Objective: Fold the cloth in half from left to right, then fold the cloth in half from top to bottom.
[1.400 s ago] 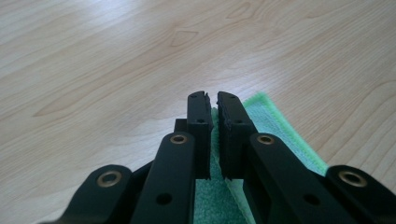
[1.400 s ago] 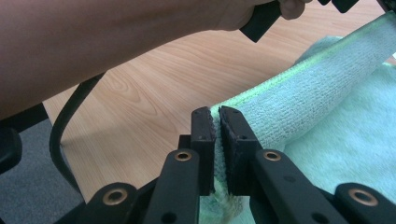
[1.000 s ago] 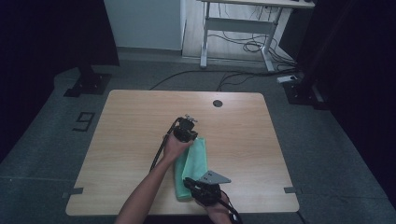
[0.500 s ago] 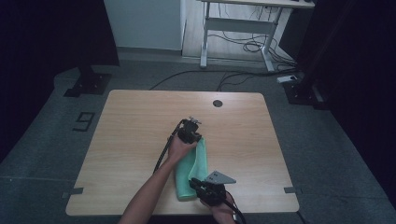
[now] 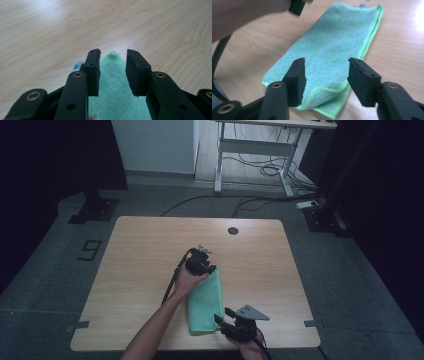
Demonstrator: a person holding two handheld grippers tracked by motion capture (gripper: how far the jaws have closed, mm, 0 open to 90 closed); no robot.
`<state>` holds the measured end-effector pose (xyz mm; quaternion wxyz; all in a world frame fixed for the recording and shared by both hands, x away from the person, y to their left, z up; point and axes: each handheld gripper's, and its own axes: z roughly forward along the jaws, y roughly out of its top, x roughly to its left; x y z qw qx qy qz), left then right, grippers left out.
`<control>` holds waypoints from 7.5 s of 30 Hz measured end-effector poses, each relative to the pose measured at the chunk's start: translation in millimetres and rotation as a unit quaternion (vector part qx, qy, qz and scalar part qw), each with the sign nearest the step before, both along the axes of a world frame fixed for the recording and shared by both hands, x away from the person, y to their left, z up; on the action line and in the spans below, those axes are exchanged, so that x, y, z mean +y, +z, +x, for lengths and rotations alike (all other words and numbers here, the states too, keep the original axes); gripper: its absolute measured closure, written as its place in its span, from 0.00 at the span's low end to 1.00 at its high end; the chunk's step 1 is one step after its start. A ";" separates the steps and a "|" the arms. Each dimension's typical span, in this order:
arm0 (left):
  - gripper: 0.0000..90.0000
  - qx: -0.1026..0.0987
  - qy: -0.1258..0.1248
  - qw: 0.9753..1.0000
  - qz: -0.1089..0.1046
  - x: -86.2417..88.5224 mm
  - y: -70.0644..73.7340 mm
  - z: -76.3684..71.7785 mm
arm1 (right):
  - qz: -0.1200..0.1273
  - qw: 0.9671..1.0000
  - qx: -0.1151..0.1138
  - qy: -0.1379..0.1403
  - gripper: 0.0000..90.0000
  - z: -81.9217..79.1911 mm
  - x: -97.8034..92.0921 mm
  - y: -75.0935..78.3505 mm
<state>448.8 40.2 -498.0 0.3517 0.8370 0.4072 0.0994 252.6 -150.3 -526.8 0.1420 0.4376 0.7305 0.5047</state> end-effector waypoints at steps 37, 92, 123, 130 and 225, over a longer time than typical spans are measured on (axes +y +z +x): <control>0.74 -0.020 -0.001 1.000 0.006 31.1 1.9 -16.8 | -0.069 0.994 0.009 0.082 0.72 25.8 -2.5 0.5; 0.80 0.032 -0.014 0.999 -0.008 38.4 -36.4 0.4 | -0.154 0.983 0.014 0.096 0.54 108.2 88.0 -21.6; 0.80 0.034 -0.005 0.999 -0.017 39.3 -37.4 -0.6 | -0.143 0.977 -0.007 0.159 0.52 27.9 73.6 -25.5; 0.71 0.001 -0.006 1.000 -0.005 37.2 -27.9 -9.1 | -0.115 0.982 -0.001 0.153 0.47 33.3 66.3 -21.3; 0.56 -0.003 0.053 0.999 -0.003 52.5 -35.5 19.5 | -0.113 0.993 0.025 -0.007 0.50 201.6 -5.7 -11.0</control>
